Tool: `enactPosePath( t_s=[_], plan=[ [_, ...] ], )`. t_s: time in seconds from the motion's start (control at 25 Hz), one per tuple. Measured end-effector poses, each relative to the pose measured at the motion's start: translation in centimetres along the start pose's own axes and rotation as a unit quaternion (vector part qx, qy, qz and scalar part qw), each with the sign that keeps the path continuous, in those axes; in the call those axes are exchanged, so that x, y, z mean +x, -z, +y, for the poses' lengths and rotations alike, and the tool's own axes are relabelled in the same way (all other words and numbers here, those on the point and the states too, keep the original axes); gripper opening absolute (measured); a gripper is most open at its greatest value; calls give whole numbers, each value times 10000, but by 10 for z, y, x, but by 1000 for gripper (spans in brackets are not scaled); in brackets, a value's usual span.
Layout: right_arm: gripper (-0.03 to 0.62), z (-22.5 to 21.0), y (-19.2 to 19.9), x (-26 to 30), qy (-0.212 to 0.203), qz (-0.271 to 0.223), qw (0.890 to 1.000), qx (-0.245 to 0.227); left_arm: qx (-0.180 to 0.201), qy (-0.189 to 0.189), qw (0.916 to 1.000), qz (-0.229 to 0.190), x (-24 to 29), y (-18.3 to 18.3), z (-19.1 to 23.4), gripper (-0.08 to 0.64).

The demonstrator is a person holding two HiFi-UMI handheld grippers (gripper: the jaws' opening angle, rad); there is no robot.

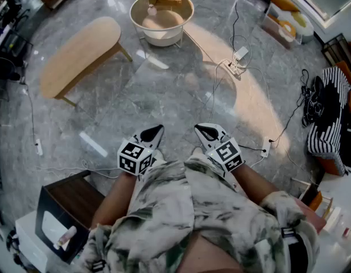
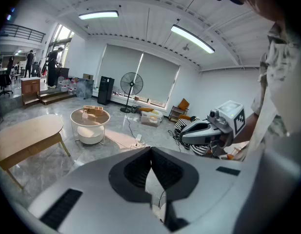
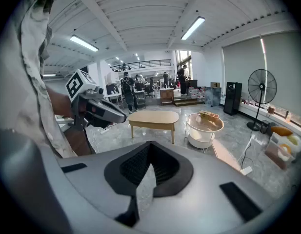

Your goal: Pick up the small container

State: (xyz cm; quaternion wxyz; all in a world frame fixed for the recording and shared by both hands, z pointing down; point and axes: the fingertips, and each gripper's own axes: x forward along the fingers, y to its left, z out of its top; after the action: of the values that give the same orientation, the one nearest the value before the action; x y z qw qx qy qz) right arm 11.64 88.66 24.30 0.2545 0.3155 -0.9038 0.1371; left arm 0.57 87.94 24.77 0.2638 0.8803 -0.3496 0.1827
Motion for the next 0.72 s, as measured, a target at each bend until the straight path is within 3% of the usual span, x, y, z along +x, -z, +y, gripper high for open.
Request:
enactPosePath(
  t_s=[0.36, 0.48, 0.72],
  plan=[
    [20, 69, -23, 74, 99, -111, 9999, -51, 169, -107, 9998, 27, -70, 45, 74, 23],
    [20, 89, -30, 93, 97, -185, 9997, 130, 124, -148, 9998, 30, -90, 60, 98, 23],
    [37, 96, -52, 126, 232, -139, 9994, 212, -17, -229, 9997, -45, -97, 50, 156, 33]
  ],
)
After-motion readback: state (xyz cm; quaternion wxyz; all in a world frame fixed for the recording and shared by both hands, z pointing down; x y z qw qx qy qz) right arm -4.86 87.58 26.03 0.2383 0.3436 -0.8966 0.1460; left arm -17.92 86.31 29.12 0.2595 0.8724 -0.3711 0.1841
